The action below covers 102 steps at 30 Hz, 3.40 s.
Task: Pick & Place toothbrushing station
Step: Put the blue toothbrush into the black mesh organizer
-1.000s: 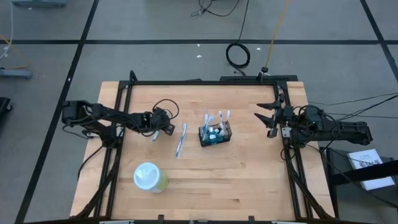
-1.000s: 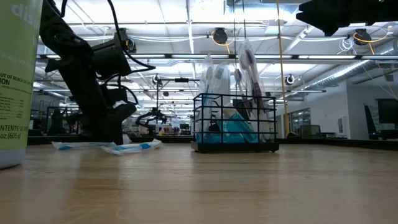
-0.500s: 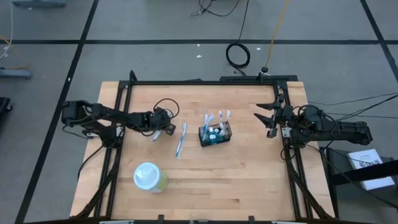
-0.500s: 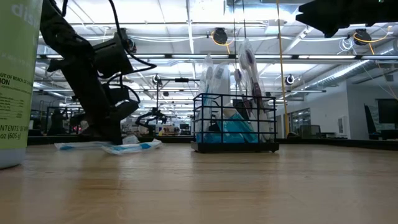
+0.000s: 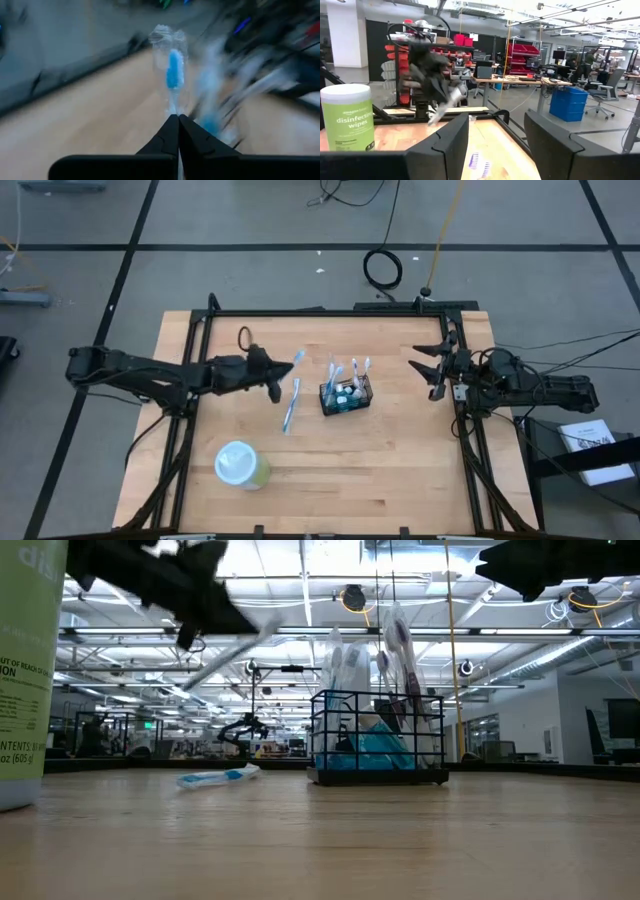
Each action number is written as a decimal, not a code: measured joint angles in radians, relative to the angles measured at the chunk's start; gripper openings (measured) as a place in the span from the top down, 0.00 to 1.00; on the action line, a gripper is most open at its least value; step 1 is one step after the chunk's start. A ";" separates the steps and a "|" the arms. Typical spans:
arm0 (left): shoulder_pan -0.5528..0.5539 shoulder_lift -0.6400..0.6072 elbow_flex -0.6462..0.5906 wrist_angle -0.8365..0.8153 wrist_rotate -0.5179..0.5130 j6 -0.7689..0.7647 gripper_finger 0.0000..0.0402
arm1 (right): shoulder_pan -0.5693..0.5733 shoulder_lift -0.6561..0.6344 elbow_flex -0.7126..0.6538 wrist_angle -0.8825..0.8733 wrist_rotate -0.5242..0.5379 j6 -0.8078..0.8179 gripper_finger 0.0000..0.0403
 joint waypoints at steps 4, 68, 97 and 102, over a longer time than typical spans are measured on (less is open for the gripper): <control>-0.076 0.013 -0.008 0.270 0.016 0.217 1.00 | 0.000 0.000 0.000 0.000 0.000 0.000 0.55; -0.003 0.973 0.149 1.333 0.326 0.302 0.99 | 0.000 0.019 0.000 0.023 -0.004 0.012 0.55; -0.007 0.978 0.231 1.243 0.467 0.348 0.99 | 0.000 0.065 0.000 0.054 -0.004 0.006 0.55; -0.007 0.978 0.231 1.242 0.467 0.295 0.98 | 0.000 0.065 0.000 0.054 -0.004 0.007 0.55</control>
